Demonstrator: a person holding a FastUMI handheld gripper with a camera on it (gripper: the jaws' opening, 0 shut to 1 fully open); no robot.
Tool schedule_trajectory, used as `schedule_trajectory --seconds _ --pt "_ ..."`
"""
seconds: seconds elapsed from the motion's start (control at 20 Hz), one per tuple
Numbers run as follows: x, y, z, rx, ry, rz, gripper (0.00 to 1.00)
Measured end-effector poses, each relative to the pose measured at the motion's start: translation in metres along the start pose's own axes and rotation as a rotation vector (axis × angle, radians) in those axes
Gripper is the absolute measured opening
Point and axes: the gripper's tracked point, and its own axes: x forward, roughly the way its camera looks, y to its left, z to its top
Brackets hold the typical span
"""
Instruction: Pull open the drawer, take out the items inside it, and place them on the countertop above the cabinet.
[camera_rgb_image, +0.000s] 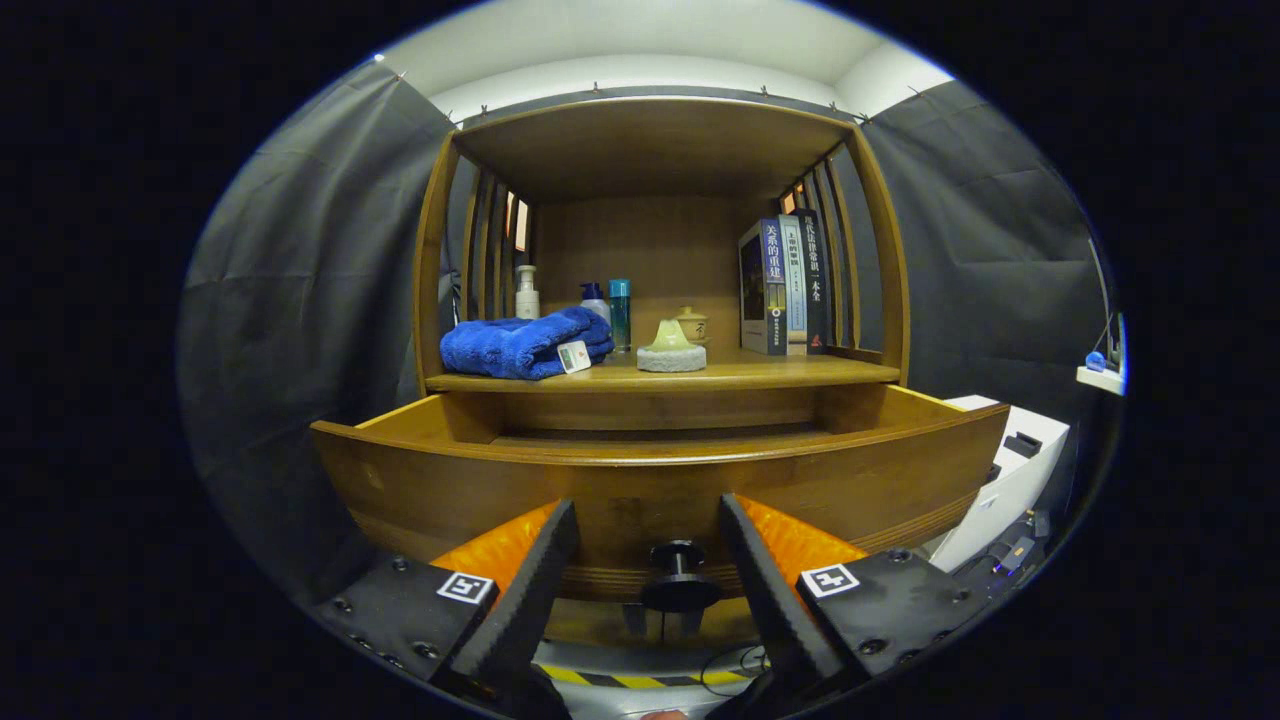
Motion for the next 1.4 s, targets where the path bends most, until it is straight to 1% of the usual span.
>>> schedule_trajectory --seconds 0.3,0.7,0.95,1.15,1.4 --pt "0.036 0.001 0.006 0.034 0.014 -0.014 0.96" --pt "0.104 0.001 0.014 0.024 0.022 -0.024 0.96" --pt "0.134 0.001 0.016 0.031 0.027 -0.028 0.96" --pt "0.144 0.001 0.017 0.019 0.015 -0.036 0.96" --pt "0.144 0.001 0.016 0.004 0.009 -0.036 0.96"
